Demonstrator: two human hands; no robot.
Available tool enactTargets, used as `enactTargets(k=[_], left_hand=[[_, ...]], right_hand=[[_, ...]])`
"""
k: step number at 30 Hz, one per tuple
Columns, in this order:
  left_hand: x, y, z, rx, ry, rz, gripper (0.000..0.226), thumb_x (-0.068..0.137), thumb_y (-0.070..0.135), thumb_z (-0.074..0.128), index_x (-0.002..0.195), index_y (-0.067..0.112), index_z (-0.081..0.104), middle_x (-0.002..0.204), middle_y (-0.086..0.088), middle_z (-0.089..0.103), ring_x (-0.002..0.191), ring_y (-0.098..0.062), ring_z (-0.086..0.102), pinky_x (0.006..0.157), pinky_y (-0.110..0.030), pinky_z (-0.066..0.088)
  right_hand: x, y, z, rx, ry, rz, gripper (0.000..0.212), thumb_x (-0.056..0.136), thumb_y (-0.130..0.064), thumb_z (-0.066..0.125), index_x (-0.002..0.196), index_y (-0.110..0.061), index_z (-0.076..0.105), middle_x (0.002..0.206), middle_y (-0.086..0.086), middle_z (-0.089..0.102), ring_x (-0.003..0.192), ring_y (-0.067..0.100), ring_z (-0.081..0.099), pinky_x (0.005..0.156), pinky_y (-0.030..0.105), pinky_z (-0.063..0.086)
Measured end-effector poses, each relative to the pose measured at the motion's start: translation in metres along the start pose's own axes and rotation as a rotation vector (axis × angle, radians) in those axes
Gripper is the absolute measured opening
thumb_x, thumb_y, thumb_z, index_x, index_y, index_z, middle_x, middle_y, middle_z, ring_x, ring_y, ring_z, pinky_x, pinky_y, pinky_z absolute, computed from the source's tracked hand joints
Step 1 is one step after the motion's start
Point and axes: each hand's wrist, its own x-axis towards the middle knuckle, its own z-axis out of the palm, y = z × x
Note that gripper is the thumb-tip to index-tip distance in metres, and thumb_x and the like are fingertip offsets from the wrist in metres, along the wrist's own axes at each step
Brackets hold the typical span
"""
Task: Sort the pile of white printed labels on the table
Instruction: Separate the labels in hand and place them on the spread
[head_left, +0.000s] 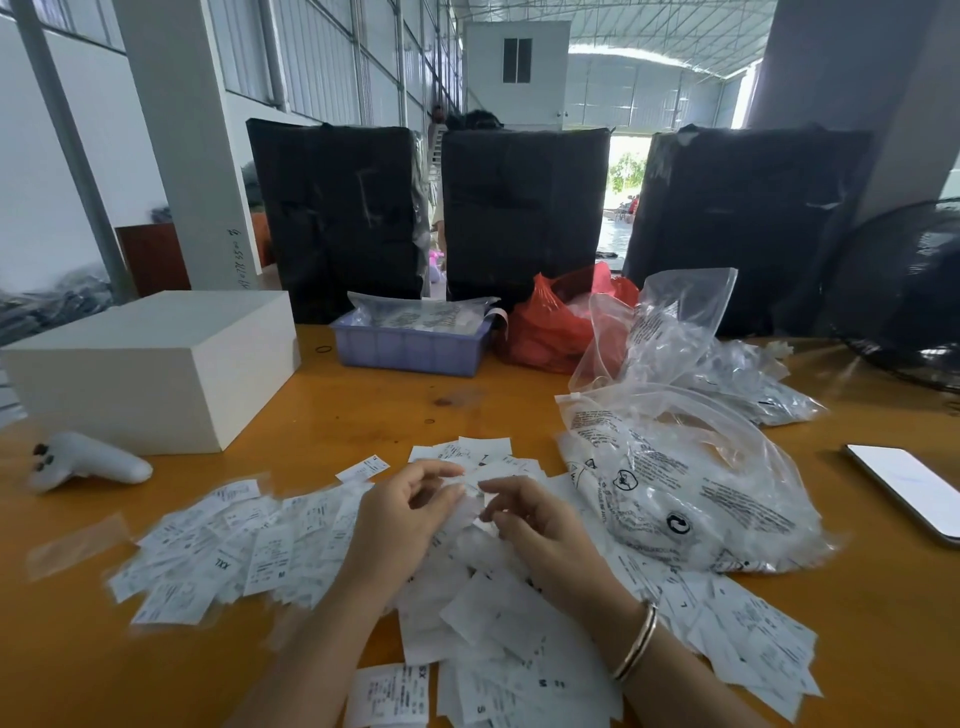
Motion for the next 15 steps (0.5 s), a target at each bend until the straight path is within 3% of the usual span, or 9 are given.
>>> enactTargets(k=[3,9,12,15], left_hand=[[0.008,-0.007,-0.012,0.122,0.148,-0.031,0.012,0.088,0.024,0.066,0.088,0.036,0.063,0.08,0.014,0.065,0.064,-0.01,0.061,0.047,-0.012,0.046],[0.014,-0.026,-0.027,0.555,0.2,0.017,0.022,0.086,0.011,0.068,0.107,0.018,0.067,0.114,-0.001,0.059,0.073,-0.004,0.049,0.056,-0.013,0.038],[0.013,-0.025,-0.028,0.703,0.249,0.093,0.023,0.08,0.009,0.073,0.103,0.015,0.07,0.115,-0.007,0.061,0.094,-0.02,0.056,0.07,-0.028,0.05],[0.012,-0.022,-0.021,0.762,0.265,0.223,0.019,0.075,0.006,0.076,0.093,0.012,0.073,0.108,-0.012,0.065,0.096,-0.032,0.058,0.072,-0.041,0.05]], right_hand=[[0.003,-0.008,-0.007,0.045,0.201,-0.043,0.033,0.093,-0.002,0.049,0.098,-0.032,0.061,0.08,-0.01,0.066,0.07,0.015,0.056,0.064,0.025,0.049],[0.012,-0.019,-0.052,0.073,0.62,-0.067,0.034,0.093,0.001,0.045,0.086,-0.025,0.065,0.077,-0.007,0.066,0.062,0.009,0.053,0.055,0.021,0.046],[0.018,-0.014,-0.079,-0.061,0.748,-0.011,0.031,0.091,0.003,0.046,0.089,-0.02,0.067,0.083,-0.006,0.065,0.061,0.007,0.053,0.054,0.019,0.044],[0.028,-0.006,-0.111,-0.293,0.768,0.043,0.028,0.092,0.0,0.048,0.096,-0.016,0.07,0.095,0.0,0.067,0.056,0.002,0.048,0.048,0.013,0.04]])
